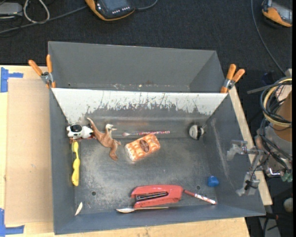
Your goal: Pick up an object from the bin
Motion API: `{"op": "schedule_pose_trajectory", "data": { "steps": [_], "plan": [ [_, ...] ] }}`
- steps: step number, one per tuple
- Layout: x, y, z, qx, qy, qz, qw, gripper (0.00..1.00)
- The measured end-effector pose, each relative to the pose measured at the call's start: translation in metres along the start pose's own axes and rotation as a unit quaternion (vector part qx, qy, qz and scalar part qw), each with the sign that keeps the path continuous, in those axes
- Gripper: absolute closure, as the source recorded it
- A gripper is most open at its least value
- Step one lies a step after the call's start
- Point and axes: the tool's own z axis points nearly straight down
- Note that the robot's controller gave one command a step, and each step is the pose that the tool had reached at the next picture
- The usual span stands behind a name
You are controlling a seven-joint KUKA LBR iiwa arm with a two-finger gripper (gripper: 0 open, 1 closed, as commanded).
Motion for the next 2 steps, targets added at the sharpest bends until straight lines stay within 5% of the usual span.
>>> {"op": "schedule_pose_trajectory", "data": {
  "steps": [1, 2],
  "plan": [
    [-0.002, 0.001, -0.004, 0.001, -0.0042, -0.003, 1.0000, 0.00],
    [-0.006, 0.044, 0.077, 0.001, -0.0052, -0.005, 1.0000, 0.00]
  ]
}}
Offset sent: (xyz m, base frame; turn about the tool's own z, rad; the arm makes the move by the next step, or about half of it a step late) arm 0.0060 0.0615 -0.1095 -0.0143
